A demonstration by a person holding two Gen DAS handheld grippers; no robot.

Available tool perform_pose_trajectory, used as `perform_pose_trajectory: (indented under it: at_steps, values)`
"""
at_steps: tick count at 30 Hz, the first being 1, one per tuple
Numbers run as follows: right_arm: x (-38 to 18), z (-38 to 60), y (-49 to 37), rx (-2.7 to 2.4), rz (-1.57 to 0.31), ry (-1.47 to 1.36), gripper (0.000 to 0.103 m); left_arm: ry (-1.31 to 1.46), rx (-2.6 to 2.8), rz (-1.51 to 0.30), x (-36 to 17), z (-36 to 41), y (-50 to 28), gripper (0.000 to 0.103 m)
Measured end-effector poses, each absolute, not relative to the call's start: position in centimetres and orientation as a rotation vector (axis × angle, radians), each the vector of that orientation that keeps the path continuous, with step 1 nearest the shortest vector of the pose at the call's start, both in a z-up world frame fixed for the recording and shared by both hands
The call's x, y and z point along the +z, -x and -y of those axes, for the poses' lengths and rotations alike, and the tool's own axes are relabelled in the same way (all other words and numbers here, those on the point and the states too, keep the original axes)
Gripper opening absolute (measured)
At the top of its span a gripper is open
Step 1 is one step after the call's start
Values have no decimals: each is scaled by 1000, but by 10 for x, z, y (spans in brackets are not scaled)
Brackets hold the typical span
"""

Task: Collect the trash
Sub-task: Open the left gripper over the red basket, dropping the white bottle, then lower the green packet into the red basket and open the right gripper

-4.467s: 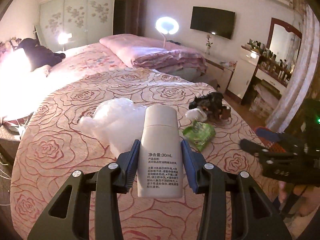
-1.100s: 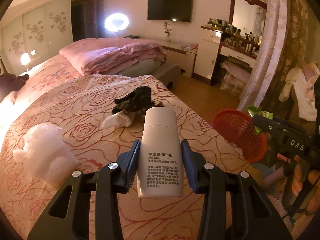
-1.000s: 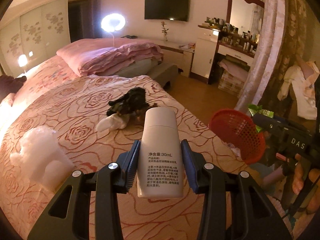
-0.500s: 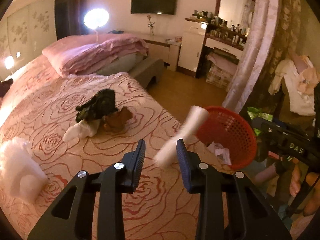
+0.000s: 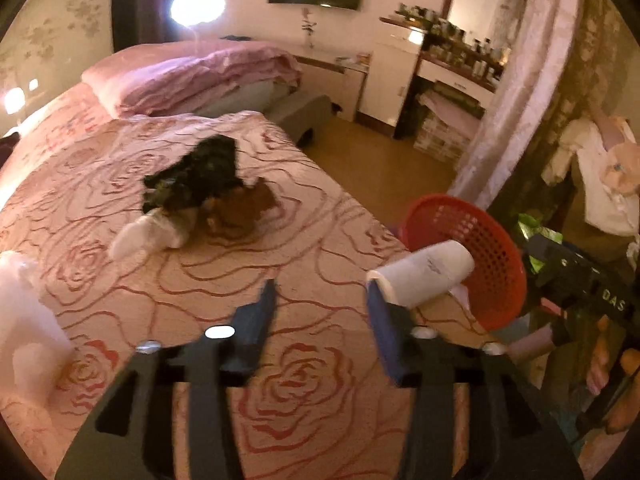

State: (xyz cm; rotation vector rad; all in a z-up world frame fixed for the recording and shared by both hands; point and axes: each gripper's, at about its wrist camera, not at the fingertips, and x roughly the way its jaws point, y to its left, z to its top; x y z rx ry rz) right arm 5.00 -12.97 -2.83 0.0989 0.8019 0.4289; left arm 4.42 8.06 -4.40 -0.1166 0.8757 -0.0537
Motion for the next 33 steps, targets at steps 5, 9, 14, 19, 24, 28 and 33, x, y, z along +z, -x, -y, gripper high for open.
perform_pose_trajectory:
  at_steps: [5, 9, 14, 19, 24, 28, 33]
  values:
    - [-34, 134, -51, 417, -816, -111, 44, 14, -139, -871, -48, -60, -54, 68]
    - [-38, 137, -51, 410, -826, -117, 44, -87, -192, -870, -53, -42, -69, 70]
    - [-39, 143, -52, 395, -837, -123, 44, -170, -301, -903, -66, -23, -84, 70]
    - [-42, 149, -54, 380, -847, -130, 44, -203, -359, -926, -74, -16, -82, 68]
    - [-44, 148, -53, 384, -855, -134, 44, -188, -367, -913, -75, -18, -77, 48]
    - [-43, 147, -51, 391, -852, -135, 44, -193, -372, -908, -75, -19, -72, 42]
    - [-42, 146, -49, 396, -850, -133, 44, -188, -372, -905, -74, -19, -67, 40]
